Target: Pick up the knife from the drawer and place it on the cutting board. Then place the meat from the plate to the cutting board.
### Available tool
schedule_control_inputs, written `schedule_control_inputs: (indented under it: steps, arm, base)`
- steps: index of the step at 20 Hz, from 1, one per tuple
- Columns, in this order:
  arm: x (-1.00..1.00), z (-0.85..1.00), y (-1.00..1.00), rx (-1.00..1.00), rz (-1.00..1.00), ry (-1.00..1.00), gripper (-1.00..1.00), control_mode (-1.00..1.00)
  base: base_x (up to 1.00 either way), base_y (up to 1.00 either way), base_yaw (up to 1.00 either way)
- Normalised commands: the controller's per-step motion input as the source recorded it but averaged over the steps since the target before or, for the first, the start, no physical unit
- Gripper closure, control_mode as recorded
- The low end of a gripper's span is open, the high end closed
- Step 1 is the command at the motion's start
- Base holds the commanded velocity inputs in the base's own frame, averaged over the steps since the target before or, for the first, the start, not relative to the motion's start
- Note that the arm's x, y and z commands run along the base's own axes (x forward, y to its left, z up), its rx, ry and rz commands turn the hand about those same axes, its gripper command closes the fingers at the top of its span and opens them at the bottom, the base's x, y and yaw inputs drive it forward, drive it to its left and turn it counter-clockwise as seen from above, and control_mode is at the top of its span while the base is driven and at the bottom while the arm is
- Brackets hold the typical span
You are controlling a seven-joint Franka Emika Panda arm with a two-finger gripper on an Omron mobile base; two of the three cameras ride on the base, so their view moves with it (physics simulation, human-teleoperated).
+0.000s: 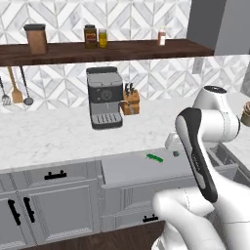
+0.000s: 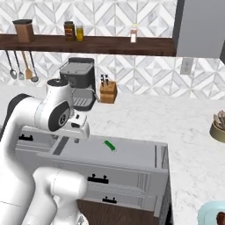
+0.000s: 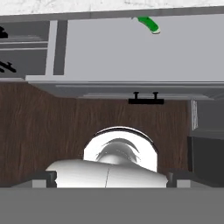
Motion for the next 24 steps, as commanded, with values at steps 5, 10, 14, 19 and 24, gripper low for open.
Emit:
schedule_control_inputs:
  steps: [5, 10, 14, 19, 24]
  arm:
    - [0.00, 0.00, 0.00, 0.00, 0.00, 0.00, -1.00, 1.00]
    - [0.00, 0.00, 0.00, 0.00, 0.00, 0.00, -1.00, 1.00]
    - [0.00, 0.00, 0.00, 0.00, 0.00, 0.00, -1.00, 1.00]
    - [0.00, 0.00, 0.00, 0.00, 0.00, 0.00, -1.00, 1.00]
    - [0.83, -0.16, 0.00, 0.00, 0.00, 0.00, -1.00, -1.00]
  base:
    - [-0.43, -0.24, 0.02]
    - [-0.64, 0.00, 0.01]
    - [-0.49, 0.00, 0.00]
    - [-0.02, 0.00, 0.00]
    - [0.00, 0.00, 0.00]
